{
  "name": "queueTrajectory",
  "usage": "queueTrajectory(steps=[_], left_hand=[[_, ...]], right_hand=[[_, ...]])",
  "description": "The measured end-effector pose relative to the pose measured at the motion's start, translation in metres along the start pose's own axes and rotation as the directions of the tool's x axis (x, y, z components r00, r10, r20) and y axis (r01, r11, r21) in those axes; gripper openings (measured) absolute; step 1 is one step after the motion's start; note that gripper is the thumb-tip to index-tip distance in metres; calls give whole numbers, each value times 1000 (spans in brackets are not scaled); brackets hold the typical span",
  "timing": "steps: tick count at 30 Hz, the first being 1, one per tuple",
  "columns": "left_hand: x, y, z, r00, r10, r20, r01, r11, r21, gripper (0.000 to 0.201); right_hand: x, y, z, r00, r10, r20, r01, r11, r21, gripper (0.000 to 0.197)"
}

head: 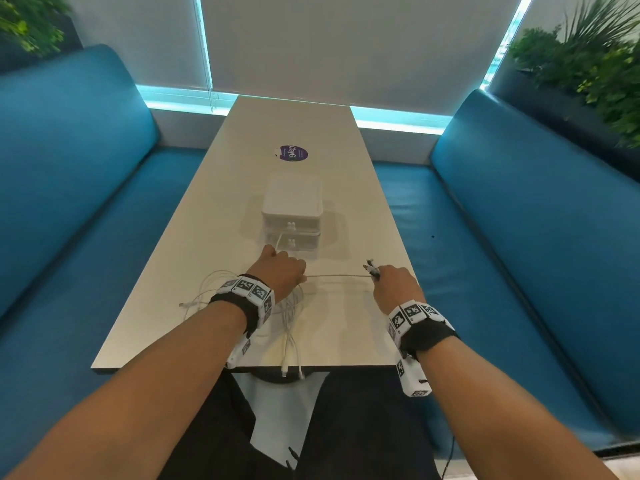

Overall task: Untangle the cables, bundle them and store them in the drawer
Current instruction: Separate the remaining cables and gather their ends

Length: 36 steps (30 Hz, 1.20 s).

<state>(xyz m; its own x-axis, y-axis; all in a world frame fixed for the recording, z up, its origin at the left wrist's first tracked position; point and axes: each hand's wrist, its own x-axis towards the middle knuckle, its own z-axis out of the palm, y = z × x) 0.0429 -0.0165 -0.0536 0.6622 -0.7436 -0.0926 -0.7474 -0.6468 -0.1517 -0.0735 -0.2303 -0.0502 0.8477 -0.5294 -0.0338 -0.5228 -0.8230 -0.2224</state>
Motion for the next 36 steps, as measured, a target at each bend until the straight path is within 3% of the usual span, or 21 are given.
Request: queueTrajectory(steps=[3, 6, 10, 15, 18, 21, 27, 33, 36], left_hand=[[2, 8, 2, 1000, 9, -4, -9, 1000, -16, 14], [5, 19, 3, 1000, 5, -1, -5, 1000, -28, 10], [10, 31, -7, 998, 27, -55, -32, 995, -92, 20], [11, 29, -6, 991, 20, -134, -40, 988, -148, 12], [10, 21, -5, 995, 77, -68, -80, 996, -40, 24], [6, 4, 3, 996, 86, 8, -87, 993, 79, 24], [7, 2, 9, 998, 55, -29, -53, 996, 79, 21], [12, 20, 3, 996, 51, -74, -51, 999, 2, 17], [13, 28, -1, 997, 34, -67, -35, 999, -16, 25]], right_hand=[[-2, -12, 0, 999, -32, -29, 34, 998, 47, 21], [-8, -31, 5, 984, -174, -35, 177, 974, 142, 26], [-12, -46, 17, 947, -322, 3, 313, 924, 221, 27], [-6, -41, 19, 949, -315, -7, 307, 920, 244, 23], [-6, -31, 19, 952, -304, 25, 297, 942, 156, 20], [-4, -18, 17, 975, -220, 41, 216, 972, 95, 21], [-4, -12, 14, 996, -87, 34, 84, 994, 71, 23], [-13, -45, 19, 960, -279, 21, 270, 943, 198, 26], [-14, -52, 25, 953, -296, 62, 277, 937, 213, 22]])
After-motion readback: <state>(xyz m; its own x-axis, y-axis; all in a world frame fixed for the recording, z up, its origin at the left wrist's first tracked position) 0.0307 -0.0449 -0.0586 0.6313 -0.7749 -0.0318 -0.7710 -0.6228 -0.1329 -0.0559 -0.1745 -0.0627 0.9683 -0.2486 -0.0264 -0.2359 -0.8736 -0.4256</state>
